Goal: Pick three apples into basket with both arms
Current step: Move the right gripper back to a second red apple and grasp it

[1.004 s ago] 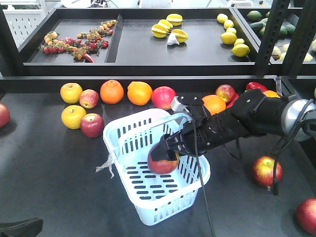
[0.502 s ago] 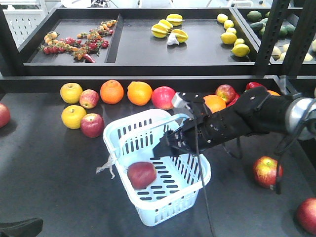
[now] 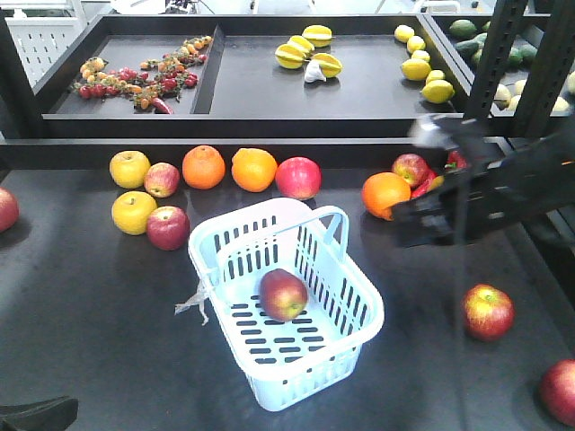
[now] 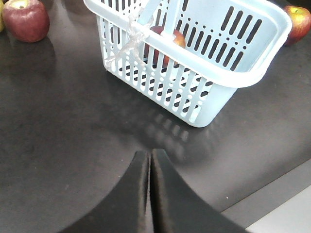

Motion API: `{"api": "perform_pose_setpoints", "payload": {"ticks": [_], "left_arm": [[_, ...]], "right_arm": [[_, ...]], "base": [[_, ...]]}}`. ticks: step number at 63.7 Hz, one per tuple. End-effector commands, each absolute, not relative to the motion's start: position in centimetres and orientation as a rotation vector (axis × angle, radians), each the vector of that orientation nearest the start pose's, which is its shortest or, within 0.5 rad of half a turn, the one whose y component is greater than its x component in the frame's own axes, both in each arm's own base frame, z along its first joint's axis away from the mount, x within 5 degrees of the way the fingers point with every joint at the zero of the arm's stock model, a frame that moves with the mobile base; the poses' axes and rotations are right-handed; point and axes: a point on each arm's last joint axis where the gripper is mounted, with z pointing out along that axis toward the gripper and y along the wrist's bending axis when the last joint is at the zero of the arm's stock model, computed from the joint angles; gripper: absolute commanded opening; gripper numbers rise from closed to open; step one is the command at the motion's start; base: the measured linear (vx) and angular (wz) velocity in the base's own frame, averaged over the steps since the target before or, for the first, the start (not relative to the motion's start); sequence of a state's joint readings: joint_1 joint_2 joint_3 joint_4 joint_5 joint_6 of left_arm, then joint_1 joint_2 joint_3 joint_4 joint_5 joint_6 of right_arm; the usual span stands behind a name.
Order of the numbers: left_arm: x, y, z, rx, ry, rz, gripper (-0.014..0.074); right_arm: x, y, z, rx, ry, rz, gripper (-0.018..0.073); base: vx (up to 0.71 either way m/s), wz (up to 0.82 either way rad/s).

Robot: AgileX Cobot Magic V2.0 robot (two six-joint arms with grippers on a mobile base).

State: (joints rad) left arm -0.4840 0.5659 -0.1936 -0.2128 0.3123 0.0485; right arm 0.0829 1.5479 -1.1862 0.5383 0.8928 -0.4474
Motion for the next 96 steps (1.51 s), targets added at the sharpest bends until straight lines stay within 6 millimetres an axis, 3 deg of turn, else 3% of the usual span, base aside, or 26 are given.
{"api": "perform_pose_setpoints", "payload": {"ticks": [1, 6, 15, 22, 30, 37, 61, 81, 96], "left_arm": [[9.5, -5.6, 22.0, 0.353, 2.077, -0.463, -0.0007], [9.5, -5.6, 22.0, 0.353, 2.077, -0.463, -0.0007], [9.5, -5.6, 22.0, 0.353, 2.077, -0.463, -0.0007], [9.5, -5.6, 22.0, 0.353, 2.077, -0.463, -0.0007], [9.5, -5.6, 22.0, 0.353, 2.077, -0.463, -0.0007], [9.5, -5.6, 22.0, 0.353, 2.077, -0.463, -0.0007], [9.5, -5.6, 22.0, 0.353, 2.077, -0.463, -0.0007], [9.5, -5.6, 22.0, 0.353, 2.077, -0.463, -0.0006], [9.5, -5.6, 22.0, 0.353, 2.077, -0.463, -0.0006]], "right_arm": [[31.3, 2.6, 30.7, -0.183, 2.547, 0.352, -0.0006], [31.6, -0.3, 30.3, -0.051, 2.564, 0.264, 0.0001], [32.5, -2.5, 28.7, -0.016, 2.604, 0.226, 0.0092], [33.6, -2.6, 27.4, -0.073, 2.635, 0.215, 0.0277], [35.4, -3.0, 26.7, -0.039, 2.644, 0.207, 0.0566], [37.0, -3.5, 25.9, -0.014, 2.700, 0.180, 0.0725], [40.5, -4.6, 20.7, -0.019, 2.889, 0.106, 0.0664], [41.3, -4.8, 14.9, -0.009, 3.024, 0.138, 0.0634], [41.6, -4.8, 12.3, 0.003, 3.058, 0.151, 0.0616]], "base": [[0.00, 0.00], [0.00, 0.00], [0.00, 0.00], [0.00, 0.00], [0.00, 0.00], [0.00, 0.00], [0.00, 0.00], [0.00, 0.00], [0.00, 0.00]]}}
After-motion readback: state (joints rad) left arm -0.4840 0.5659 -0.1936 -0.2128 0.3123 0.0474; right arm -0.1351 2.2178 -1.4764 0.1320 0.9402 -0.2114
